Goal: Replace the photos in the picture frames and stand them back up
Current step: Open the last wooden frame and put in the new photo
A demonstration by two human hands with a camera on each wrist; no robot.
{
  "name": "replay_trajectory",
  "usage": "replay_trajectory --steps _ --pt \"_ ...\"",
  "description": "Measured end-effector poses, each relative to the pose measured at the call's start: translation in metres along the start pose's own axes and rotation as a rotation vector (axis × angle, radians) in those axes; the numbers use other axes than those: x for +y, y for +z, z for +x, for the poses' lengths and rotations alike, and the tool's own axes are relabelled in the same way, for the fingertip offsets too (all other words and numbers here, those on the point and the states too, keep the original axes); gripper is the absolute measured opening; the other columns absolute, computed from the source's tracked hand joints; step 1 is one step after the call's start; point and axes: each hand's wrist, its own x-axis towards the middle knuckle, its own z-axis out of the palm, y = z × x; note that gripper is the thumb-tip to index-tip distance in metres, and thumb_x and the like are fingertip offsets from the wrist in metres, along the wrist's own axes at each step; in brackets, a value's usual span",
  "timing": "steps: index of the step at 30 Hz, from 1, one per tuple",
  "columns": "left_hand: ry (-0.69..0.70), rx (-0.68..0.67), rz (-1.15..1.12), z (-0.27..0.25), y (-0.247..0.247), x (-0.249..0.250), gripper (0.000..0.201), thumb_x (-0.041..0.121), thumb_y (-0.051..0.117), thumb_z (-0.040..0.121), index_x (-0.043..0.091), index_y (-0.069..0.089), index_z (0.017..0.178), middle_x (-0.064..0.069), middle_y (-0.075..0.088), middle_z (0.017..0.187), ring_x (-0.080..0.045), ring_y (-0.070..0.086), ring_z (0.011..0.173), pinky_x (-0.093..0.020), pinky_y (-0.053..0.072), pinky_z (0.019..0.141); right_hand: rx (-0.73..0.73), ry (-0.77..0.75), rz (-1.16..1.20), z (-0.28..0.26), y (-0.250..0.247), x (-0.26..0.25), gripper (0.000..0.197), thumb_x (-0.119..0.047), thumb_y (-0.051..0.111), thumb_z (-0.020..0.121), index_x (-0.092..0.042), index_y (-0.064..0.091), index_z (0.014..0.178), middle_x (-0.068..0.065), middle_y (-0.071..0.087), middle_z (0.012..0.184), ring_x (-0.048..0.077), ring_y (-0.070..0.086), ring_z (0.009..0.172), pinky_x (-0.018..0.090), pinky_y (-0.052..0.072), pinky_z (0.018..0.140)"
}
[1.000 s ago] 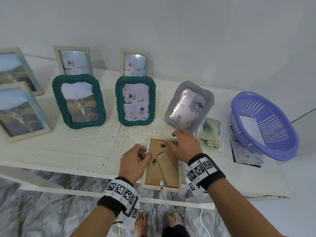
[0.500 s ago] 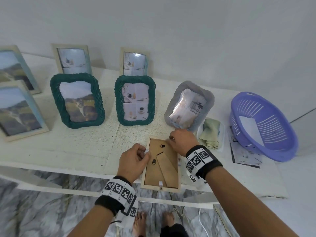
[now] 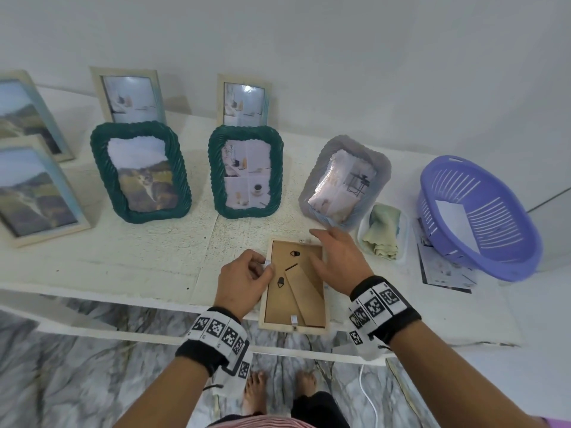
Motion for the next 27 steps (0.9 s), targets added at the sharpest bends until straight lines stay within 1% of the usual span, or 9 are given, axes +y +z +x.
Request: replay_trajectory --steps 3,6,8,10,13,17,22,24,27 --pt "0.008 0.001 -0.008 -0.001 0.000 0.001 0.012 0.030 0.074 0.084 0.023 0.063 0.086 0.011 0.062 0.067 0.005 0.055 0.062 -0.008 0.041 0.059 0.094 0.016 0.054 -0.035 0.002 -0.012 0.034 -0.027 0.060 0.090 -0.016 0.059 0.123 0.006 0.052 0.111 0.024 0.049 0.099 0.035 0.046 0.083" --pt "0.014 -0.002 -0.004 -0.001 -0.001 0.001 0.012 0.029 0.073 0.084 0.026 0.062 0.085 0.011 0.062 0.067 0.005 0.055 0.062 -0.007 0.041 0.059 0.102 -0.032 0.074 -0.071 0.010 -0.027 0.018 -0.030 0.062 0.087 -0.017 0.064 0.099 0.000 0.051 0.097 0.018 0.049 0.087 0.027 0.045 0.073" --pt "0.011 -0.005 -0.002 -0.001 -0.001 0.002 0.012 0.029 0.073 0.084 0.027 0.061 0.085 0.011 0.062 0.068 0.005 0.055 0.063 -0.007 0.041 0.059 0.101 -0.074 0.032 -0.092 0.018 -0.036 0.020 -0.038 0.061 0.084 -0.018 0.062 0.086 -0.003 0.050 0.089 0.016 0.048 0.079 0.025 0.046 0.066" --pt "0.008 -0.005 -0.005 -0.001 -0.001 0.002 0.012 0.029 0.073 0.084 0.028 0.061 0.084 0.011 0.061 0.068 0.005 0.055 0.062 -0.008 0.040 0.059 0.102 -0.086 -0.031 -0.107 0.026 -0.041 0.028 -0.046 0.059 0.080 -0.018 0.060 0.078 -0.002 0.050 0.083 0.017 0.047 0.073 0.028 0.047 0.060" --pt "0.003 -0.010 -0.007 -0.001 0.000 0.002 0.012 0.028 0.073 0.084 0.026 0.062 0.085 0.011 0.061 0.068 0.004 0.054 0.060 -0.012 0.042 0.062 0.092 -0.045 -0.134 -0.118 0.038 -0.044 0.034 -0.053 0.058 0.076 -0.019 0.060 0.080 -0.001 0.051 0.082 0.019 0.048 0.073 0.031 0.047 0.059" --pt "-0.005 -0.018 0.000 -0.001 -0.001 0.003 0.012 0.030 0.073 0.084 0.028 0.061 0.085 0.010 0.063 0.072 0.000 0.056 0.063 -0.018 0.048 0.065 0.129 -0.004 -0.159 -0.121 0.048 -0.046 0.025 -0.043 0.062 0.077 -0.019 0.058 0.081 -0.001 0.050 0.083 0.019 0.045 0.073 0.032 0.045 0.061" --pt "-0.003 -0.014 -0.006 -0.001 -0.001 0.001 0.012 0.029 0.073 0.084 0.023 0.064 0.088 0.009 0.063 0.072 -0.003 0.056 0.063 -0.022 0.051 0.066 0.127 0.037 -0.151 -0.122 0.051 -0.048 0.019 -0.039 0.053 0.081 -0.022 0.059 0.085 -0.003 0.050 0.088 0.018 0.043 0.076 0.031 0.041 0.065" --pt "0.000 -0.009 -0.008 0.000 -0.001 0.001 0.012 0.028 0.073 0.084 0.022 0.064 0.088 0.009 0.063 0.072 -0.001 0.055 0.062 -0.020 0.050 0.065 0.130 0.054 -0.113 -0.123 0.052 -0.051 0.017 -0.037 0.054 0.080 -0.024 0.060 0.089 -0.004 0.050 0.090 0.017 0.043 0.078 0.031 0.041 0.067" --pt "0.017 0.001 0.011 -0.001 -0.002 0.001 0.012 0.027 0.073 0.084 0.021 0.064 0.088 0.010 0.062 0.071 0.001 0.053 0.061 -0.008 0.043 0.062 0.130 0.059 -0.054 -0.125 0.054 -0.054 0.016 -0.034 0.057 0.078 -0.029 0.060 0.093 -0.007 0.049 0.092 0.014 0.042 0.080 0.033 0.040 0.069"
